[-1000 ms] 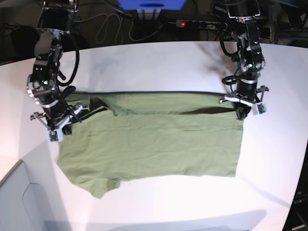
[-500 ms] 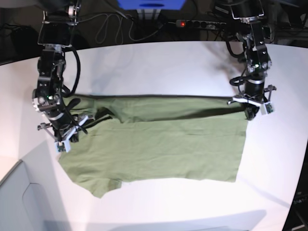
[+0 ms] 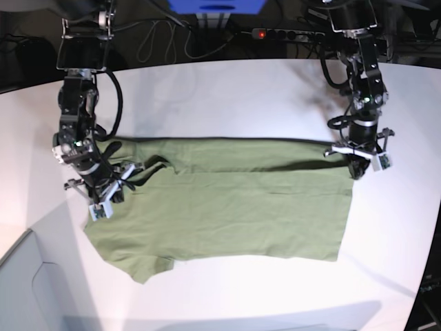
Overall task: Fold the T-shirt properly
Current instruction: 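Lower the edge and open both grippers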
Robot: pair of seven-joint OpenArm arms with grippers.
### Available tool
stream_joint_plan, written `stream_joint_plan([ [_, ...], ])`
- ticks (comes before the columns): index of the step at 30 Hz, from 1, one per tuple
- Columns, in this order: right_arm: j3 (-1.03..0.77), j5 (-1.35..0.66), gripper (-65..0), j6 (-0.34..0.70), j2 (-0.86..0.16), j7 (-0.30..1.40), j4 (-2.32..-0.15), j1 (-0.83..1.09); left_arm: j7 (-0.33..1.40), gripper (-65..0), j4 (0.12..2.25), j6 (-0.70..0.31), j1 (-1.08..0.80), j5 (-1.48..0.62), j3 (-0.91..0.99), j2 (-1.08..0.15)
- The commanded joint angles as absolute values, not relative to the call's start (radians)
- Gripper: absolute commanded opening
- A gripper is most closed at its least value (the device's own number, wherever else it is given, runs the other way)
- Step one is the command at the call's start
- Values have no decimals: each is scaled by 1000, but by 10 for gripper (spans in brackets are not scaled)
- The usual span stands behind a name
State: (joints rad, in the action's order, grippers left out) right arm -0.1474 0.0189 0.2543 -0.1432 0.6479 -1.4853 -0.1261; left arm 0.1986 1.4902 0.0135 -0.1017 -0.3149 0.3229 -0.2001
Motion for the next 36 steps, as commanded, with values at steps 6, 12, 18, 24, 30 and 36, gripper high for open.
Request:
stream_joint_plan([
  [6, -145, 10, -649, 272, -153, 628, -1503, -124, 171, -650, 1506, 8, -73, -317, 323, -214],
  [12, -148, 10, -633, 272, -154, 631, -1504, -120, 173, -650, 1504, 7, -67, -317, 325, -214],
  [18, -153, 10, -384, 274, -154, 631, -1532, -99, 174, -446, 1509, 16, -70, -317, 325, -214],
  [24, -188, 10, -281, 274, -153, 633, -1618, -44, 174, -411, 1518, 16, -76, -317, 329, -214],
  [30, -249, 10, -278, 274, -153, 631, -1718, 59, 174, -411, 1506, 10, -120, -326, 446, -205],
  [36, -268, 10, -278, 274, -153, 630, -1770, 159, 173, -410, 1382, 7, -116, -326, 452, -208],
])
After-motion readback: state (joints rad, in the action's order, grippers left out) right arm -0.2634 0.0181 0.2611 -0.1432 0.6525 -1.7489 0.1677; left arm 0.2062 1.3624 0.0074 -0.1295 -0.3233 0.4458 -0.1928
